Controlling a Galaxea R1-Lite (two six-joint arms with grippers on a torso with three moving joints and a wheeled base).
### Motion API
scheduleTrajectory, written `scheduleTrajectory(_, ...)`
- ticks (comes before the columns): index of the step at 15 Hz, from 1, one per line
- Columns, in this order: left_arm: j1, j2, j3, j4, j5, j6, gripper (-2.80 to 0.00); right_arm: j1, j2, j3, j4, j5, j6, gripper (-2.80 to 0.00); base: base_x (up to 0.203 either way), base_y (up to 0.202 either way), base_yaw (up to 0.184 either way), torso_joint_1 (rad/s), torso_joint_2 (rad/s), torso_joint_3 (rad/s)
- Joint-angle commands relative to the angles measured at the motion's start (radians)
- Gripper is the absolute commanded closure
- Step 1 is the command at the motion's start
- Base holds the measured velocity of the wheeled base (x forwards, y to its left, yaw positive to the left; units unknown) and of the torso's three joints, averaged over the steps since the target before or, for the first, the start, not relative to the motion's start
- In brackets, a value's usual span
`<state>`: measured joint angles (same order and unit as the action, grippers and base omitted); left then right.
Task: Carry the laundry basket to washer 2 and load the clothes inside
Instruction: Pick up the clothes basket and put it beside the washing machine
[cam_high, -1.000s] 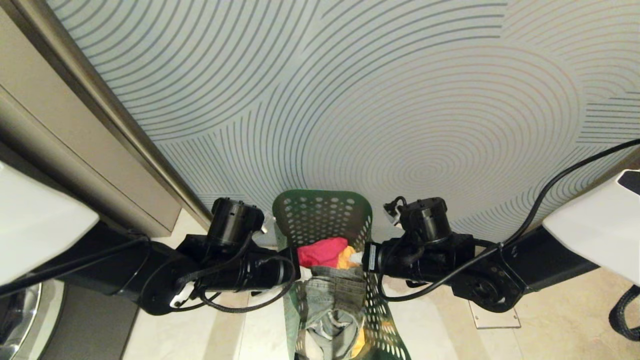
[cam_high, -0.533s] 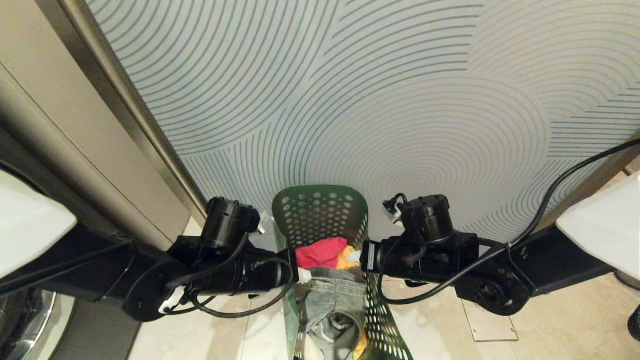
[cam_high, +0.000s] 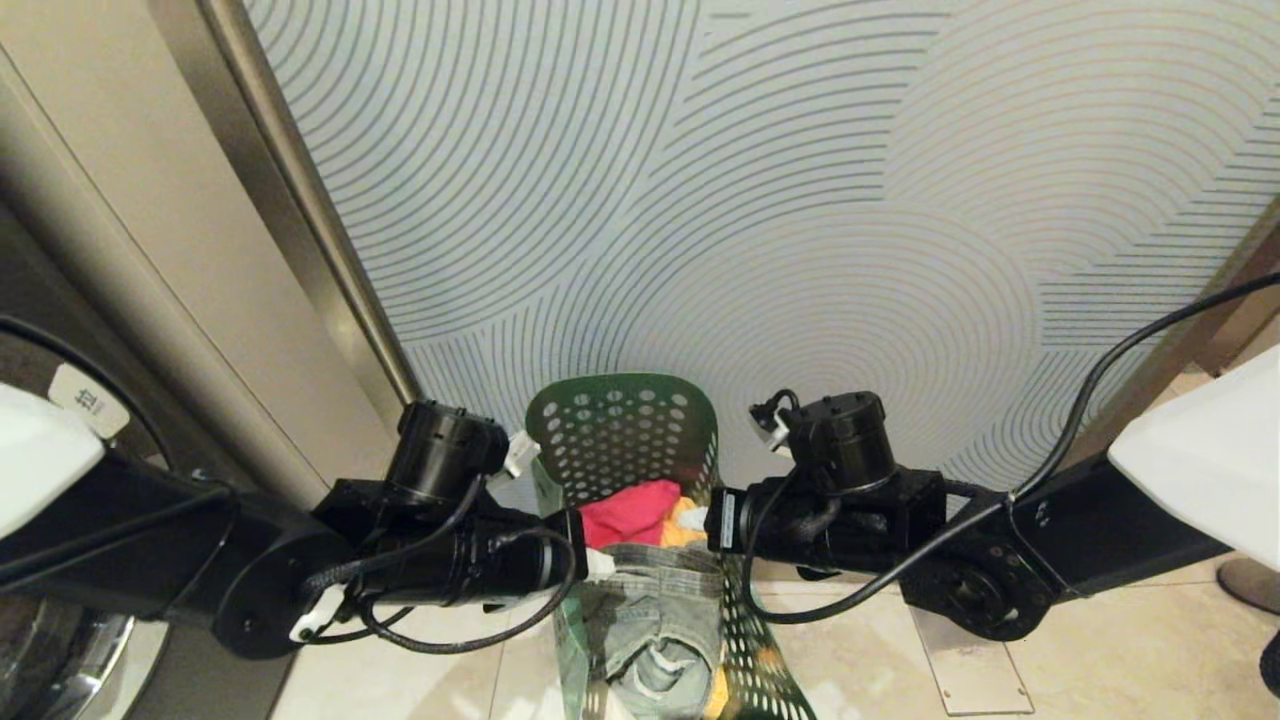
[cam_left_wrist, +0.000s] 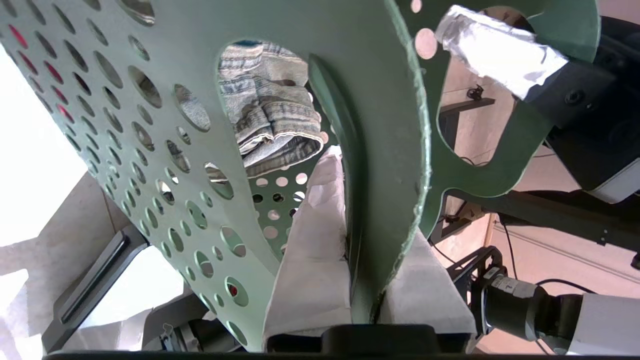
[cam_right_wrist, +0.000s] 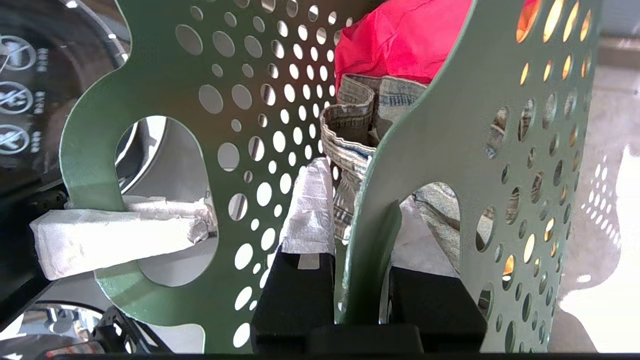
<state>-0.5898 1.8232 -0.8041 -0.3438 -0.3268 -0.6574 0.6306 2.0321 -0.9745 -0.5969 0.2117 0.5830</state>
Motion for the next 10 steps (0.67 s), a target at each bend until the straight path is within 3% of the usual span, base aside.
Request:
scheduleTrajectory(1,-0.001,-0.007,0.001,-0.003,-0.001,-0.003,0.00,0.003,-0.001,-0.001,-0.004,0.002,0.003,0.00,0.000,0.000,0.000,0.002,0.00,0.201)
scheduleTrajectory(10,-0.017,0.001,0.002,-0.005,-0.001,-0.002,0.00,0.004,0.000,0.013,-0.012,0.003,0.003,0.00,0.000,0.000,0.000,0.001,0.00,0.205)
